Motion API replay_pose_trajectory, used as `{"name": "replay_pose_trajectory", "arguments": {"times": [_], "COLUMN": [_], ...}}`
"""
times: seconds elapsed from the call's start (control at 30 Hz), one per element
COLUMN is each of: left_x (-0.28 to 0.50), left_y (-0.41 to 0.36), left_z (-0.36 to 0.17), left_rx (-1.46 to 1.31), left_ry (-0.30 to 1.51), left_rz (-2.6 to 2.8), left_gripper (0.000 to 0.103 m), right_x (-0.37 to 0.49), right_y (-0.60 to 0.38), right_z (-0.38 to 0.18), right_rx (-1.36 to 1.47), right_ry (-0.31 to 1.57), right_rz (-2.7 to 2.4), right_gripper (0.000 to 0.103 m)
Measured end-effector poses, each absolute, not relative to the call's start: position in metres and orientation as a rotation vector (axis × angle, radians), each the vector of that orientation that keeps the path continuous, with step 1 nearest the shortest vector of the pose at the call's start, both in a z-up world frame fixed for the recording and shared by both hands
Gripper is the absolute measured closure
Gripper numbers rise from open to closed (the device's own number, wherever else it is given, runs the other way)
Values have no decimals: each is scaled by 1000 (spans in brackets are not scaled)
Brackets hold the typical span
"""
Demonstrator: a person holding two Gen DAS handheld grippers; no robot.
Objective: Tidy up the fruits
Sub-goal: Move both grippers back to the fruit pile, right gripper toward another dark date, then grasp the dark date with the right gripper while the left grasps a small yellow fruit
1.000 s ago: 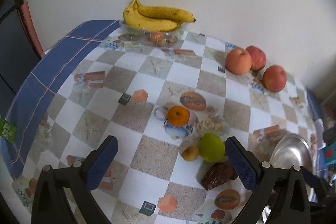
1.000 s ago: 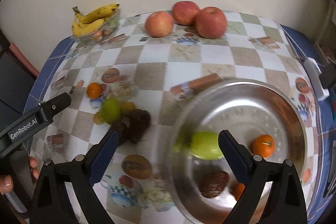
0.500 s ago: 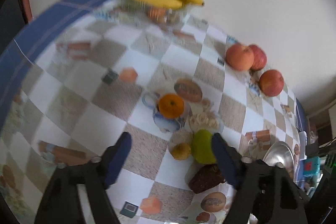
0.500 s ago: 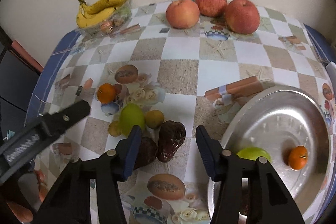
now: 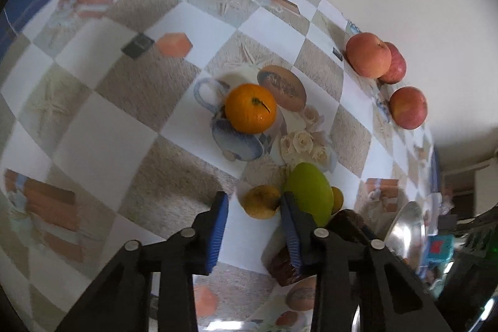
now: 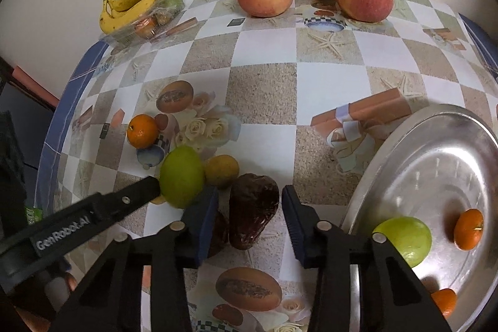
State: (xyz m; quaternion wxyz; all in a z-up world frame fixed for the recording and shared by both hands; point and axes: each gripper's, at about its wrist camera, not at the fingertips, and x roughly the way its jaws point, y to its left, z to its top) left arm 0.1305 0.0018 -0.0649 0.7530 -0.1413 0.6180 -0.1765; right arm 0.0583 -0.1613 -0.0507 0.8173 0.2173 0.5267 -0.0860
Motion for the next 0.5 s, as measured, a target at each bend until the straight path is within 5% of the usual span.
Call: {"name": "replay_pose_trajectory", "arguments": {"times": [0.07, 0.5], "left_x": [131, 130], "left_y": [4, -2], "left_z": [-66, -22], "left_rx": [-349, -331], "left_ry": [1354, 1228], "left_rz": [-397, -447], "left_gripper": [77, 78], "right_x": [58, 42], "right_y": [-161, -180], "right_z": [-53, -18], "right_rx": [458, 540], "right_ry": [1124, 999], "right_rz": [-185, -171], "right_gripper": [69, 69]}}
